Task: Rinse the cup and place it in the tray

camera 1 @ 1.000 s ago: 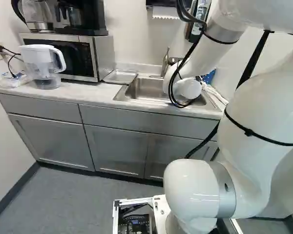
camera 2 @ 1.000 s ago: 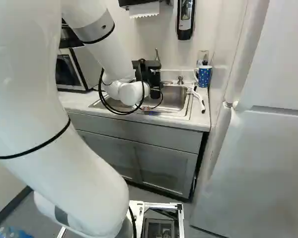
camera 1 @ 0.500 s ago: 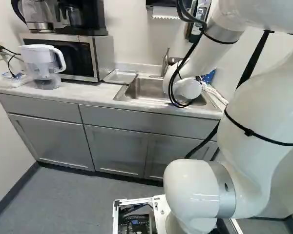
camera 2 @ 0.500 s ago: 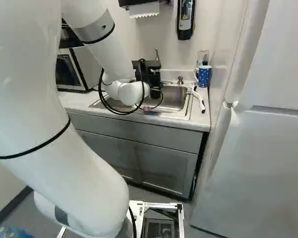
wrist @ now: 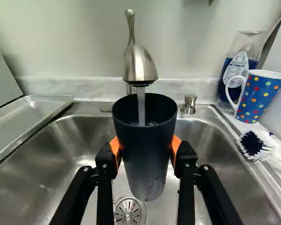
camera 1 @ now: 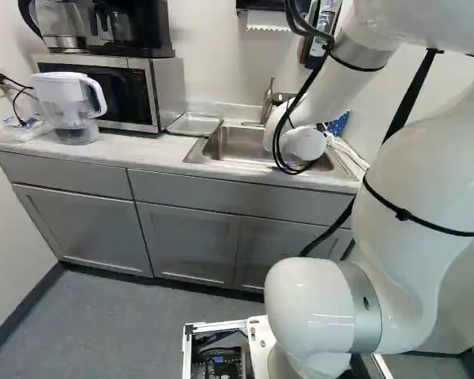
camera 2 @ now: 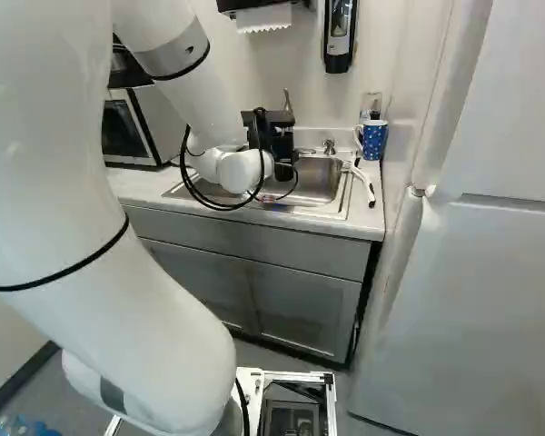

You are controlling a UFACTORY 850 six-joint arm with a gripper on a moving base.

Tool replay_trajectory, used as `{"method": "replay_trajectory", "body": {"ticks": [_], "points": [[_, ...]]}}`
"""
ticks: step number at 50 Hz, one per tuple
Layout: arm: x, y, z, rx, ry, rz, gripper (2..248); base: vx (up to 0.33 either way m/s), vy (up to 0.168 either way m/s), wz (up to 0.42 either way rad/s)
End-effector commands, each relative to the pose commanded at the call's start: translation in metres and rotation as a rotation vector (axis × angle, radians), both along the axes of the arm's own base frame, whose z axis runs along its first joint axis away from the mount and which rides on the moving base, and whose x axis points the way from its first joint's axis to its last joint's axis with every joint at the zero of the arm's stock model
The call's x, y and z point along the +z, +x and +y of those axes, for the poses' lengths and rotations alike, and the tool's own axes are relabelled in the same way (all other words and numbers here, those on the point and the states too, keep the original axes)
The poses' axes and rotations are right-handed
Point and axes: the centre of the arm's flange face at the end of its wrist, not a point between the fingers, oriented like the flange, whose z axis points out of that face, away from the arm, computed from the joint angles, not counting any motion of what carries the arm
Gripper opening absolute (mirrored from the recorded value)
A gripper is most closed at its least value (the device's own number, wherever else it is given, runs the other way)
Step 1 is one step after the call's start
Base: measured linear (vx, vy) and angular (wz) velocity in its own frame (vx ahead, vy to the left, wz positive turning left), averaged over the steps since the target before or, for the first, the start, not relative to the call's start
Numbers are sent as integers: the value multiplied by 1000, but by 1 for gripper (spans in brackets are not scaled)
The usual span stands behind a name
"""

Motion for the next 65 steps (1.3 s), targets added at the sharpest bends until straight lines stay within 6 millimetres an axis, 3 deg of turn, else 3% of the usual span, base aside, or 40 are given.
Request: {"method": "replay_trajectory", "body": {"ticks": [65], "points": [[0, 0, 0, 0, 0, 0, 123, 0, 0, 0]]}}
